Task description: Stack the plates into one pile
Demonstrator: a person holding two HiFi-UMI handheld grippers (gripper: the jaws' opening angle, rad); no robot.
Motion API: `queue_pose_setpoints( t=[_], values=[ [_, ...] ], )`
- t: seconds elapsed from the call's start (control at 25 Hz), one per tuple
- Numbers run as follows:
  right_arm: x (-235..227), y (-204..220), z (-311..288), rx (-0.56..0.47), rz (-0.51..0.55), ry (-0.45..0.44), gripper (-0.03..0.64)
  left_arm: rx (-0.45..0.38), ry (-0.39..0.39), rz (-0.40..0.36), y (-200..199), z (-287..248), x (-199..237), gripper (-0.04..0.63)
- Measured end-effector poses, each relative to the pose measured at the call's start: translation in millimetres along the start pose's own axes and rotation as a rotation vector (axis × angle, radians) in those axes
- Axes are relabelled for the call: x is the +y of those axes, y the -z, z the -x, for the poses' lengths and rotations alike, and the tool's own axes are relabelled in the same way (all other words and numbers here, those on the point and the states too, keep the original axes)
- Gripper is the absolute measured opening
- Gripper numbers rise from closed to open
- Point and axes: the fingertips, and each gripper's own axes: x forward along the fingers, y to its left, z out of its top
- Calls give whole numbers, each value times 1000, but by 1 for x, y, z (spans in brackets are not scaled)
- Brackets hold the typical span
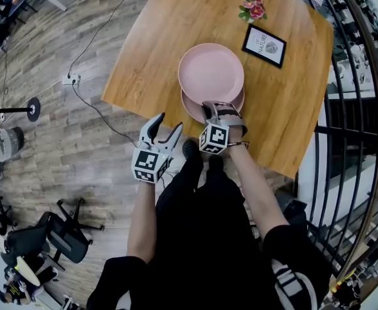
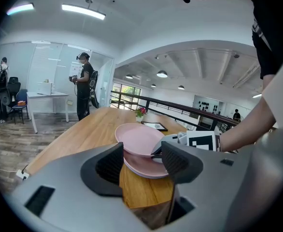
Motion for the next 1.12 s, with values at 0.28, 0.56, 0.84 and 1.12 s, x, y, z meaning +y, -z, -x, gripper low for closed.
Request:
queue_pose_setpoints(
  t=[0.28,0.56,0.84,1.12],
  values=[
    [16,9,12,4,11,-16,25,-12,-5,3,1,3,-9,261],
    [31,12,23,1,18,-34,25,-24,-2,4,-1,4,-20,261],
    [42,11,31,-4,0,-46,26,-31,8,-9,-6,7,-30,260],
    [52,11,34,-9,-19,-59,28,-33,1,-23,-10,10,-38,260]
  ],
)
